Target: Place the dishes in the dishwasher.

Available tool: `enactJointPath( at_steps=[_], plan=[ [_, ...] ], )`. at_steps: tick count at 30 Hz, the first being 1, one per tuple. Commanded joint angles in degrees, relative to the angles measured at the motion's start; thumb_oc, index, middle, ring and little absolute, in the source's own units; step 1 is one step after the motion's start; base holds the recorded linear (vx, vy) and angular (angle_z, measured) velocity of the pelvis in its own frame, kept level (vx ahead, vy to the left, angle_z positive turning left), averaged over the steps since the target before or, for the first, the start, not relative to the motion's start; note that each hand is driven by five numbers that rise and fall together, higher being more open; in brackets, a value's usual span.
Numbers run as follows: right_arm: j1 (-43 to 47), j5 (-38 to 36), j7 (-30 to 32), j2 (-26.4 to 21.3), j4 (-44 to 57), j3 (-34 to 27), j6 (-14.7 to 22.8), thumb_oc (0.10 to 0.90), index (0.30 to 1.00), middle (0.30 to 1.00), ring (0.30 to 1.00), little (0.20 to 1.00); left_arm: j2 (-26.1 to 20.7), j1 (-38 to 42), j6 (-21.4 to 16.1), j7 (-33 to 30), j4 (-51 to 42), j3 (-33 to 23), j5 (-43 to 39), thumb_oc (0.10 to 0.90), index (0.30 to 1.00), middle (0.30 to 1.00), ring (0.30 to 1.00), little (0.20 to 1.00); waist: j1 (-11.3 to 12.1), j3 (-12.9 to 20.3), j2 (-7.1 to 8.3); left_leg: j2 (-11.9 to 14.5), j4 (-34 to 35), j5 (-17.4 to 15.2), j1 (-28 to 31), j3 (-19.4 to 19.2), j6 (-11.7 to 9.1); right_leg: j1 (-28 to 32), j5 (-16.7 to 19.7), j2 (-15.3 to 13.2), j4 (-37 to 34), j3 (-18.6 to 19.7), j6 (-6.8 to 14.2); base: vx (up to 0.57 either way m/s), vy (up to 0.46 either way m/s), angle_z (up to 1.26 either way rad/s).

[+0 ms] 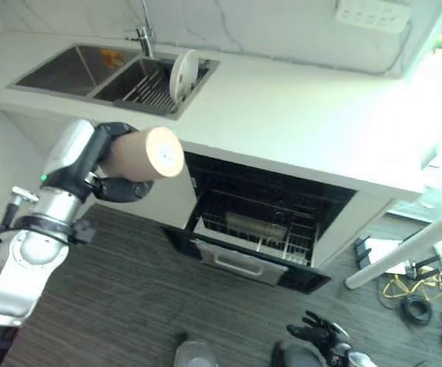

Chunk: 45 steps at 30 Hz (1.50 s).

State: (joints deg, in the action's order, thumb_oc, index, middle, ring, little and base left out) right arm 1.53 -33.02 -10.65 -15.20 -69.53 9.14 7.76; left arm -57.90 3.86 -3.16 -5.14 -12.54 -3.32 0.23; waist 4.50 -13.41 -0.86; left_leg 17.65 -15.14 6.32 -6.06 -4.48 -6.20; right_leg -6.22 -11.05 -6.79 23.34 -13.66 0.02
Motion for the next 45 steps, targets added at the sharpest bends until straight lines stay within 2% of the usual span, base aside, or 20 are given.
enactJointPath(
  at_steps=[1, 3, 5, 9, 11, 13, 15, 16, 17, 18, 20, 23, 25, 31, 34, 35, 36, 38, 42, 45],
  plan=[
    [0.74, -4.2, 1.89, -1.67, 1.21, -2.48, 0.28, 0.8, 0.9, 0.9, 0.9, 0.9, 1.17, 11.29, -4.58, -1.14, -1.85, -5.23, 0.69, 0.4, 0.3, 0.3, 0.3, 0.3, -1.32, 1.88, -4.2, -13.61, -2.04, -9.75, -3.64, -2.02, 2.42, 4.07, 1.93, -1.36, -6.15, 1.7, 5.3, 0.07, -0.057, 0.57],
    [0.37, -4.12, 3.6, -1.75, 0.8, -3.12, -0.35, 0.8, 0.9, 0.9, 0.9, 0.9, 2.33, 10.39, -5.62, -0.63, -1.58, -5.11, 0.8, 0.4, 0.3, 0.3, 0.3, 0.3, -0.82, 2.21, -4.8, -16.42, -2.04, -9.53, -5.4, -1.19, 3.0, 3.91, 1.76, -0.24, -6.15, 2.1, 4.99, 0.09, 0.055, -0.17],
    [0.66, -5.19, 6.9, -1.5, -1.73, -4.16, 1.07, 0.8, 0.9, 0.9, 0.9, 0.9, 4.37, 6.46, -8.58, -0.15, -1.47, -6.45, 1.11, 0.4, 0.3, 0.3, 0.3, 0.3, 0.81, 3.18, -5.02, -19.67, -2.04, -9.63, -6.88, 3.67, 4.43, 3.24, 1.58, 1.87, -6.15, 4.12, 4.38, 0.07, 0.113, -0.43],
    [-1.74, -5.08, 9.57, -0.64, 0.58, -5.68, 2.4, 0.8, 0.9, 0.9, 0.9, 0.9, 6.25, 4.55, -11.86, -1.05, -0.92, -7.06, 1.86, 0.4, 0.3, 0.3, 0.3, 0.3, 0.25, 3.8, -4.47, -19.54, -2.04, -12.26, -4.61, 2.21, 6.77, 4.61, 2.28, 2.92, -6.15, 1.31, 4.52, 0.08, 0.098, -0.58],
    [-2.85, -4.77, 9.91, -0.45, 2.1, -6.33, 2.73, 0.8, 0.9, 0.9, 0.9, 0.9, 6.34, 5.06, -11.49, -1.43, -0.41, -6.66, 3.05, 0.4, 0.3, 0.3, 0.3, 0.3, -1.01, 3.04, -4.95, -19.26, -2.04, -13.71, -2.92, 3.18, 8.63, 4.35, 7.5, 4.43, -3.25, 1.73, 6.0, 0.12, 0.04, -0.09],
    [-3.43, -6.16, 9.16, -0.59, 2.59, -7.26, 2.77, 0.8, 0.9, 0.9, 0.9, 0.9, 6.33, 6.3, -10.78, -1.7, 0.33, -5.57, 3.51, 0.4, 0.3, 0.3, 0.3, 0.3, -2.0, 1.91, -4.64, -19.13, -2.04, -14.35, -1.88, 3.45, 9.6, 0.96, 9.83, 2.77, 1.91, 2.59, 7.35, 0.06, -0.067, -0.25],
    [-3.54, -6.64, 8.04, -0.64, 2.34, -7.99, 3.66, 0.8, 0.9, 0.9, 0.9, 0.9, 6.21, 7.65, -9.17, -1.9, 0.09, -4.86, 3.59, 0.4, 0.3, 0.3, 0.3, 0.3, -2.26, 2.01, -4.4, -18.56, -2.04, -14.55, -1.69, 3.25, 8.88, 1.86, 9.42, 0.84, -4.66, 2.07, 7.27, 0.06, -0.176, -0.11],
    [-3.36, -6.0, 7.44, -0.65, 2.24, -8.32, 4.56, 0.8, 0.9, 0.9, 0.9, 0.9, 6.01, 8.38, -8.12, -2.6, -0.03, -4.18, 3.59, 0.4, 0.3, 0.3, 0.3, 0.3, -2.65, 1.85, -3.75, -18.95, -2.04, -15.36, -1.22, 3.06, 8.66, 0.08, 11.17, -1.65, -6.15, 2.63, 8.13, 0.04, -0.247, -0.15],
    [-3.09, -3.92, 7.09, -0.51, 2.24, -8.86, 5.85, 0.8, 0.9, 0.9, 0.9, 0.9, 4.53, 9.66, -6.74, -3.96, 0.59, -2.99, 2.59, 0.4, 0.3, 0.3, 0.3, 0.3, -4.05, 1.43, -3.28, -18.96, -2.04, -17.63, 0.24, 2.65, 9.17, -4.72, 18.56, -4.48, -6.15, 4.99, 9.58, 0.01, -0.269, -0.24],
    [-2.98, -3.41, 7.56, -0.57, 3.15, -8.61, 6.29, 0.8, 0.9, 0.9, 0.9, 0.9, 3.97, 10.0, -7.4, -4.07, 1.74, -2.94, 2.1, 0.4, 0.3, 0.3, 0.3, 0.3, -3.57, 1.87, -3.29, -17.96, -2.04, -17.27, -0.81, 1.73, 8.95, -3.2, 13.93, -3.58, -6.15, 5.51, 9.23, 0.0, -0.303, -0.27],
    [-3.31, -5.11, 8.19, -1.12, 5.19, -8.09, 10.08, 0.8, 0.9, 0.9, 0.9, 0.9, 3.98, 10.02, -7.65, -4.5, 2.81, -2.0, -0.4, 0.4, 0.3, 0.3, 0.3, 0.3, -2.94, 3.2, -1.73, -16.15, -2.04, -16.64, -2.44, -0.46, 7.26, -3.1, 8.62, -4.33, -6.15, 4.22, 9.45, -0.01, -0.364, -0.03],
    [-4.08, -3.37, 9.75, -1.34, 10.65, -7.76, 12.52, 0.8, 0.9, 0.9, 0.9, 0.9, 7.39, 7.41, -8.88, -4.67, 2.03, -1.69, -1.9, 0.4, 0.3, 0.3, 0.3, 0.3, -2.94, 4.69, -1.11, -14.96, -2.04, -16.41, -2.46, -1.22, 6.06, -2.53, 6.48, -3.89, -6.15, 3.83, 8.87, 0.04, -0.177, -0.1],
    [-4.96, -3.61, 12.05, -1.39, 15.24, -7.54, 13.92, 0.8, 0.9, 0.9, 0.9, 0.9, 10.71, 5.27, -11.36, -4.78, 2.04, -1.01, -2.58, 0.4, 0.3, 0.3, 0.3, 0.3, -3.31, 5.35, -0.81, -14.61, -2.04, -16.28, -2.16, -1.14, 5.66, -1.93, 5.66, -3.36, -6.15, 4.0, 8.32, 0.05, -0.073, -0.17],
    [-6.92, -7.05, 18.1, -2.08, 30.24, -10.33, 19.26, 0.8, 0.9, 0.9, 0.9, 0.9, 21.96, 3.46, -14.47, -3.91, 6.2, 4.55, -11.81, 0.4, 0.3, 0.3, 0.3, 0.3, -5.58, 6.18, -0.1, -13.48, -2.04, -16.45, -0.62, -1.54, 5.12, -0.09, 4.19, -1.92, -6.15, 4.37, 6.81, 0.04, -0.043, -0.1],
    [-7.19, -6.77, 20.87, -1.87, 38.49, -11.54, 21.54, 0.8, 0.9, 0.9, 0.9, 0.9, 27.93, 2.6, -12.72, -2.94, 7.93, 6.84, -19.81, 0.4, 0.3, 0.3, 0.3, 0.3, -6.39, 6.2, 0.35, -13.21, -2.04, -16.52, 0.08, -1.58, 5.15, 0.36, 3.92, -1.57, -6.15, 4.79, 6.36, 0.01, -0.016, -0.13],
    [-7.32, -6.45, 21.85, -1.71, 42.27, -12.02, 24.91, 0.8, 0.9, 0.9, 0.9, 0.9, 29.82, 1.89, -11.98, -2.22, 8.79, 7.64, -23.73, 0.4, 0.3, 0.3, 0.3, 0.3, -6.77, 6.2, 0.47, -13.21, -2.04, -16.5, 0.32, -1.52, 5.08, 0.38, 4.03, -1.43, -6.15, 5.05, 6.29, -0.01, -0.024, -0.26],
    [-7.43, -5.5, 22.71, -1.51, 47.72, -12.28, 25.42, 0.8, 0.9, 0.9, 0.9, 0.9, 31.91, 1.25, -11.67, -2.29, 9.55, 8.67, -25.98, 0.4, 0.3, 0.3, 0.3, 0.3, -7.29, 6.27, 0.74, -13.27, -2.04, -16.56, 0.5, -1.6, 5.09, 0.27, 4.17, -1.32, -6.15, 5.42, 6.29, -0.02, -0.024, -0.21],
    [-8.27, -3.87, 22.26, -0.76, 56.68, -11.69, 27.68, 0.8, 0.9, 0.9, 0.9, 0.9, 35.39, 0.39, -11.2, -3.16, 10.91, 10.54, -30.28, 0.4, 0.3, 0.3, 0.3, 0.3, -8.21, 6.48, 1.15, -13.22, -2.04, -16.68, 0.66, -2.1, 5.2, -0.18, 4.38, -1.34, -6.15, 6.06, 6.37, -0.04, -0.019, -0.1],
    [-9.51, -8.41, 16.43, -1.9, 68.32, -10.38, 27.45, 0.8, 0.9, 0.9, 0.9, 0.9, 39.07, -0.45, -12.11, -7.02, 13.64, 12.06, -34.5, 0.4, 0.3, 0.3, 0.3, 0.3, -10.01, 7.07, 1.55, -12.55, -2.04, -17.03, 1.05, -3.83, 5.04, -1.0, 4.2, -1.09, -6.15, 7.52, 6.39, -0.04, 0.009, -0.24],
    [-9.87, -11.09, 12.41, -2.94, 73.97, -8.65, 25.54, 0.8, 0.9, 0.9, 0.9, 0.9, 39.86, -0.02, -13.76, -10.46, 15.82, 12.78, -32.06, 0.4, 0.3, 0.3, 0.3, 0.3, -11.05, 7.44, 1.68, -12.16, -2.04, -17.22, 1.45, -4.83, 4.97, -1.39, 4.04, -0.68, -6.15, 8.66, 6.33, -0.03, 0.019, -0.28]
  ],
)
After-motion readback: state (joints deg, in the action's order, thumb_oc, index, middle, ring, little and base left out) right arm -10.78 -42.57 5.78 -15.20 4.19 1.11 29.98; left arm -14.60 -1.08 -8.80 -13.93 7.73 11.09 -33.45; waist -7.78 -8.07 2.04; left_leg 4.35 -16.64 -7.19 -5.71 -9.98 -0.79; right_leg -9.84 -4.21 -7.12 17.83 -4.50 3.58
